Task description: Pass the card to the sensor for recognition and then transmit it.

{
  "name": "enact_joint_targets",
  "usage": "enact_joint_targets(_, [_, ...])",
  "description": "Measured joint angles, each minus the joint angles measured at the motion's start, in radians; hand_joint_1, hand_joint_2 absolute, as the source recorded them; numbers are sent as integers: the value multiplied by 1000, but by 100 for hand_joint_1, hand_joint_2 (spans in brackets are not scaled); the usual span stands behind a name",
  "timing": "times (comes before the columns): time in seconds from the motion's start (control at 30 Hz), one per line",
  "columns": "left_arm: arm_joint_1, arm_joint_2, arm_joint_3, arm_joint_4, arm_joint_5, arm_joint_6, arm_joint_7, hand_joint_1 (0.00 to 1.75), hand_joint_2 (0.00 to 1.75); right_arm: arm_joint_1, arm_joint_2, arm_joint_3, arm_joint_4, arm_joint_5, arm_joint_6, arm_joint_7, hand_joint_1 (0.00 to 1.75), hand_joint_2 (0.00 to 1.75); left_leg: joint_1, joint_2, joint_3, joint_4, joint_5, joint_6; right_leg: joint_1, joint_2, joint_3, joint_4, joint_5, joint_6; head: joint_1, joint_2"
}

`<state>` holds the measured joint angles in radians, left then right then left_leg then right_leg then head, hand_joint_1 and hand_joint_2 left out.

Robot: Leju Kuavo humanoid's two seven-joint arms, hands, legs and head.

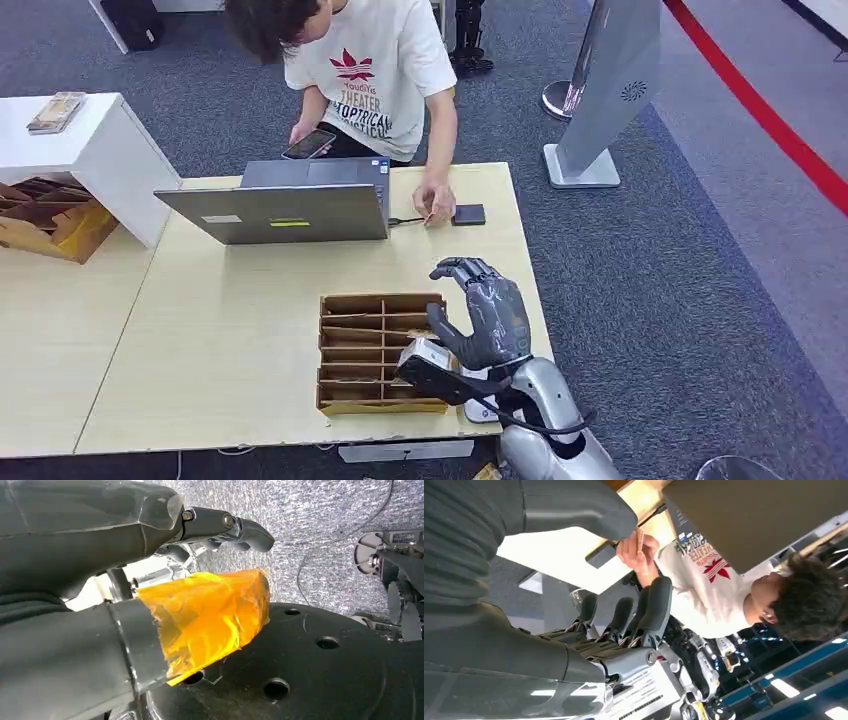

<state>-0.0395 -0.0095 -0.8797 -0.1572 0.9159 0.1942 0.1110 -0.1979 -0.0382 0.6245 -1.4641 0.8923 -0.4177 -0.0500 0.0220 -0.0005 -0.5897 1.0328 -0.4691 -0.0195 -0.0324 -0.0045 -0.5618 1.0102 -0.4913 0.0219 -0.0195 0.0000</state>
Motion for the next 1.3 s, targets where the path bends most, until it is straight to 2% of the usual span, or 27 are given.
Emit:
enact_joint_targets(0.1, [0,0,0,0,6,-3,-2,0,0,10,-3,5,-18,-11,21,-12,82,175,0,0,0,0,0,0,0,0,0,0,0,0,0,0])
enact_joint_targets(0.2, [0,0,0,0,13,-9,-2,0,0,23,-8,26,-26,-28,48,-23,75,175,0,0,0,0,0,0,0,0,0,0,0,0,0,0])
enact_joint_targets(0.3, [0,0,0,0,18,-13,-2,0,0,31,-15,55,-23,-44,75,-24,75,175,0,0,0,0,0,0,0,0,0,0,0,0,0,0])
enact_joint_targets(0.47, [0,0,0,0,21,-15,-2,0,0,34,-22,89,-3,-54,89,-24,75,175,0,0,0,0,0,0,0,0,0,0,0,0,0,0])
enact_joint_targets(0.53, [0,0,0,0,21,-15,-2,0,0,34,-23,99,7,-55,90,-24,70,175,0,0,0,0,0,0,0,0,0,0,0,0,0,0])
enact_joint_targets(0.7, [0,0,0,0,21,-13,-2,0,0,29,-23,110,31,-56,91,-23,73,175,0,0,0,0,0,0,0,0,0,0,0,0,0,0])
enact_joint_targets(0.97, [0,0,-7,0,18,-6,-2,0,0,6,-23,109,57,-52,77,-3,70,175,0,0,0,0,0,0,0,0,0,0,0,0,0,0])
enact_joint_targets(1.3, [-1,0,-26,0,17,-5,0,0,0,-17,-22,80,97,-33,53,16,65,175,0,0,0,0,0,0,0,0,0,0,0,0,0,0])
